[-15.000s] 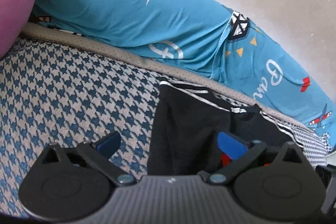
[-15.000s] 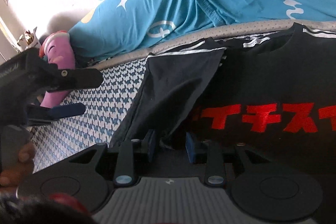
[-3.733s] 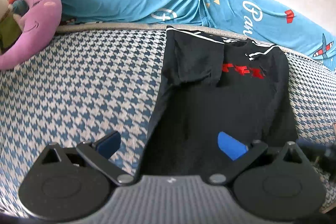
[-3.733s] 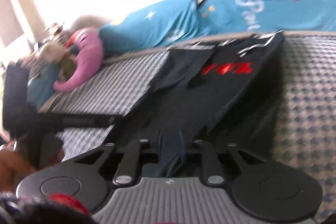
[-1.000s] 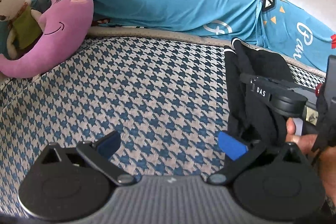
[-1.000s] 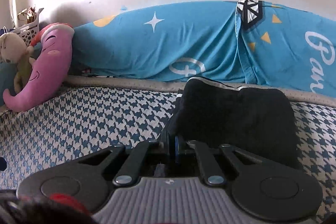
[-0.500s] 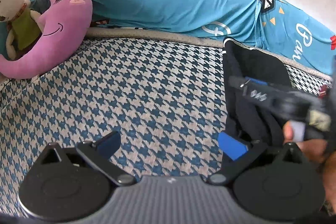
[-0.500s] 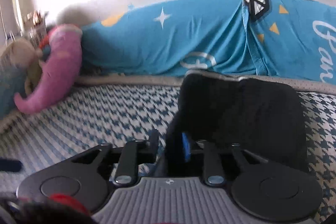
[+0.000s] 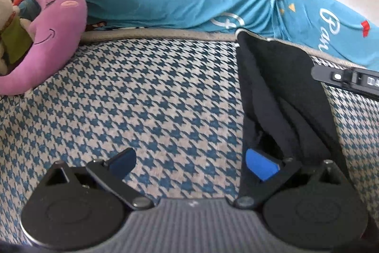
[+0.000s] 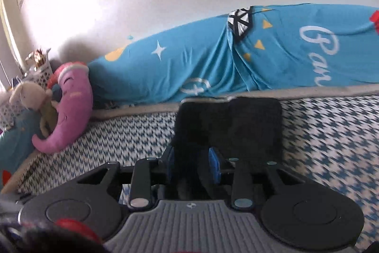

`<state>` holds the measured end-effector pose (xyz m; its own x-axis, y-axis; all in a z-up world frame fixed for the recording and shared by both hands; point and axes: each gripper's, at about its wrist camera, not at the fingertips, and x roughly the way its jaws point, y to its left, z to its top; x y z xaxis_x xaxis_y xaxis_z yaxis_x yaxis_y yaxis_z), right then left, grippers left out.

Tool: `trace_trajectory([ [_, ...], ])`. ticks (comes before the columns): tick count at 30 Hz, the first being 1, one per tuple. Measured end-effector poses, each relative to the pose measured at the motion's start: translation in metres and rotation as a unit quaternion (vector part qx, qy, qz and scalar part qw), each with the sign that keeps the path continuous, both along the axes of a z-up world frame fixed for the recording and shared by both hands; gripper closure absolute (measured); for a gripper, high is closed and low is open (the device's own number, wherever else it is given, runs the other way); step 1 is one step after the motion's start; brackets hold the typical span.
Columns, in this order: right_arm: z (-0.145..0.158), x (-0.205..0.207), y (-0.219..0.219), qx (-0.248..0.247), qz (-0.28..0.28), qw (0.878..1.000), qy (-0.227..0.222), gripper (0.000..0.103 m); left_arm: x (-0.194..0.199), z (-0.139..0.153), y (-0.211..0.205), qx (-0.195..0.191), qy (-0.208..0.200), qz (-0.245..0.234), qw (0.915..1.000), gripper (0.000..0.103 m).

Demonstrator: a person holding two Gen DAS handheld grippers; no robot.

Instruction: Fold clothes

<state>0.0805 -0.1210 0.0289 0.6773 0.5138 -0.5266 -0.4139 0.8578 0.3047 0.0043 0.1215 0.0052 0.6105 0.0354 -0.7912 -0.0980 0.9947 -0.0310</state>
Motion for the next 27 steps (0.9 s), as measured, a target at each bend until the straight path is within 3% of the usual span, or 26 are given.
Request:
trace_trajectory([
  [12, 0.004, -0.074, -0.029, -0.057, 0.036, 0.998, 0.003, 0.071, -0.013, -0.019, -0.02, 0.036, 0.016, -0.043, 0.9983, 0.0],
  [27, 0.0, -0.14, -0.056, -0.052, 0.065, 0.996, 0.021, 0.071, -0.03, -0.038, -0.027, 0.072, 0.041, -0.057, 0.9949, 0.0],
])
